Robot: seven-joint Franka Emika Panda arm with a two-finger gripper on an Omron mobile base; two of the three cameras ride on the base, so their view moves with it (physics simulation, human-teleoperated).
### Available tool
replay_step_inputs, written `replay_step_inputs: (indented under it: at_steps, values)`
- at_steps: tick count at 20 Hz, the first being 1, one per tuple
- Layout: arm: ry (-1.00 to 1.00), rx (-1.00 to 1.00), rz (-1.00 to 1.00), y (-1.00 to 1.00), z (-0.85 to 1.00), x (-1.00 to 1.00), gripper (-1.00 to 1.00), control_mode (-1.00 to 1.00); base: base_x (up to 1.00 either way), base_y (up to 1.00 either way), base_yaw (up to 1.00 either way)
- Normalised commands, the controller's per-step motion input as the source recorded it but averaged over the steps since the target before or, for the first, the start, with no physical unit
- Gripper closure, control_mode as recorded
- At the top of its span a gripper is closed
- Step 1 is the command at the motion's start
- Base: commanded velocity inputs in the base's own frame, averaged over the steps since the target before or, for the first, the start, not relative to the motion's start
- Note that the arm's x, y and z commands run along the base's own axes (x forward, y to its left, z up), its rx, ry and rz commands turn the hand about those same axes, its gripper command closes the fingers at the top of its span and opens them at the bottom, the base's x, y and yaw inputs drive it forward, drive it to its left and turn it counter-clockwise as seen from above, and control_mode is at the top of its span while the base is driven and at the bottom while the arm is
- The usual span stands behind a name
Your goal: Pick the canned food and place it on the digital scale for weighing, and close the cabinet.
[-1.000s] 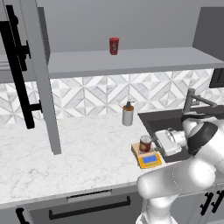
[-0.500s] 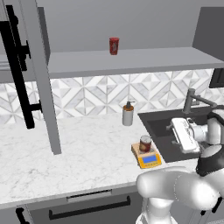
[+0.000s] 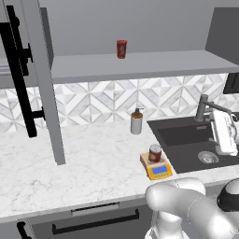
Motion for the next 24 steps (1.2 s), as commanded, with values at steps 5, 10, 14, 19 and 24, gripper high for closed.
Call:
replay_step_inputs:
  at_steps: [5, 10, 14, 19, 24]
  values:
    - [-0.35, 0.42, 0.00, -0.22, 0.32, -0.36, -1.00, -1.00, 0.00, 0.00, 0.00]
    - [-0.06, 0.37, 0.00, -0.21, 0.27, -0.22, -1.00, -1.00, 0.00, 0.00, 0.00]
    - [0.12, 0.31, -0.01, -0.49, 0.46, -0.40, -1.00, -1.00, 0.00, 0.00, 0.00]
    - [0.26, 0.22, -0.08, -0.52, 0.21, -0.38, -1.00, -1.00, 0.00, 0.00, 0.00]
    - [0.07, 0.07, -0.03, -0.40, 0.06, -0.07, -1.00, -1.00, 0.00, 0.00, 0.00]
